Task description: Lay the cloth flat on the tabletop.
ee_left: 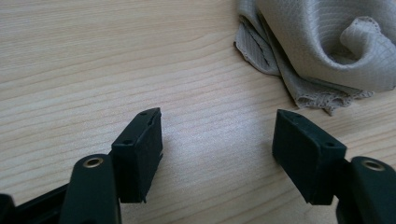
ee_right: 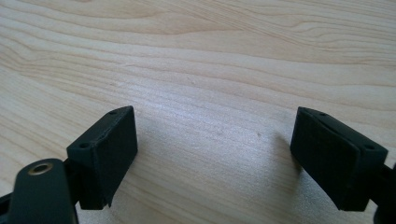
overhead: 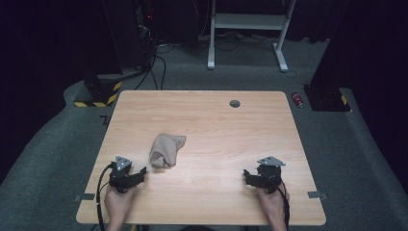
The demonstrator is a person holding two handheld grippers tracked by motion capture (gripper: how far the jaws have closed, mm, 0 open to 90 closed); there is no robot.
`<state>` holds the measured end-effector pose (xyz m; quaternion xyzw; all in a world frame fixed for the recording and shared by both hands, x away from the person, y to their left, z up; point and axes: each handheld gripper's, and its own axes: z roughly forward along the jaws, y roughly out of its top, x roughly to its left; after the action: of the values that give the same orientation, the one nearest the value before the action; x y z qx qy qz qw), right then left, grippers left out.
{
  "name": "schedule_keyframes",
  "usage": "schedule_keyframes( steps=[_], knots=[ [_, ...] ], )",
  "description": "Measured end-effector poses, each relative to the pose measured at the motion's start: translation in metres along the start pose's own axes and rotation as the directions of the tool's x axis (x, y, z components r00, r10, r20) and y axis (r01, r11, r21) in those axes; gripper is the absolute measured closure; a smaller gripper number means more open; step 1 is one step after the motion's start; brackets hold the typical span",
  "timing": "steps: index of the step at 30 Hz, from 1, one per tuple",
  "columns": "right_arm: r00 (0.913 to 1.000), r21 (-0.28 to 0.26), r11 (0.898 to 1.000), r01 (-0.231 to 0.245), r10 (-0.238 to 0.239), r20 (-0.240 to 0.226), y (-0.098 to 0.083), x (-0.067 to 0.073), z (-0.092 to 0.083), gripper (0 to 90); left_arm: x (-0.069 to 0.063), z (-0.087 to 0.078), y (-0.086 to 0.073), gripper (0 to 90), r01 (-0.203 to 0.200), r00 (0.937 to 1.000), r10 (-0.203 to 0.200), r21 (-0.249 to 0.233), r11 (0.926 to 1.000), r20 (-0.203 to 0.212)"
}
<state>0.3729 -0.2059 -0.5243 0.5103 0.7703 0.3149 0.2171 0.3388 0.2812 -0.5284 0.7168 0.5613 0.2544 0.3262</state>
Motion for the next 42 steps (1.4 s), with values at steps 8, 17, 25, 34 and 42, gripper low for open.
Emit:
schedule_keyframes(
  steps=[8, 17, 25, 34, 42],
  knots=[
    [0.9998, 0.002, 1.0, -0.011, 0.011, 0.015, 0.0001, -0.0009, 0.0005, 12.7, -0.0012, 0.0007, 0.0003, 29.9, -0.005, 0.9999, 0.005, 0.005, 1.0, 0.01],
    [0.9998, 0.001, 1.0, -0.012, 0.011, 0.016, 0.0002, -0.001, 0.0006, 12.5, -0.002, 0.0014, 0.0009, 26.9, -0.012, 0.9999, 0.011, 0.009, 0.9999, 0.009],
    [0.9998, 0.002, 1.0, -0.012, 0.012, 0.016, 0.0002, -0.0009, 0.0006, 12.5, -0.0033, 0.0023, 0.0013, 23.0, -0.014, 0.9997, 0.014, 0.014, 0.9998, 0.022],
    [0.9998, 0.001, 1.0, -0.011, 0.011, 0.016, 0.0003, -0.001, 0.0006, 12.5, -0.005, 0.0048, 0.0028, 13.7, -0.024, 0.999, 0.023, 0.029, 0.9993, 0.038],
    [0.9998, 0.001, 1.0, -0.011, 0.011, 0.016, 0.0003, -0.001, 0.0007, 12.5, -0.0053, 0.0051, 0.0033, 13.6, -0.024, 0.9992, 0.023, 0.031, 0.9992, 0.033]
  ],
)
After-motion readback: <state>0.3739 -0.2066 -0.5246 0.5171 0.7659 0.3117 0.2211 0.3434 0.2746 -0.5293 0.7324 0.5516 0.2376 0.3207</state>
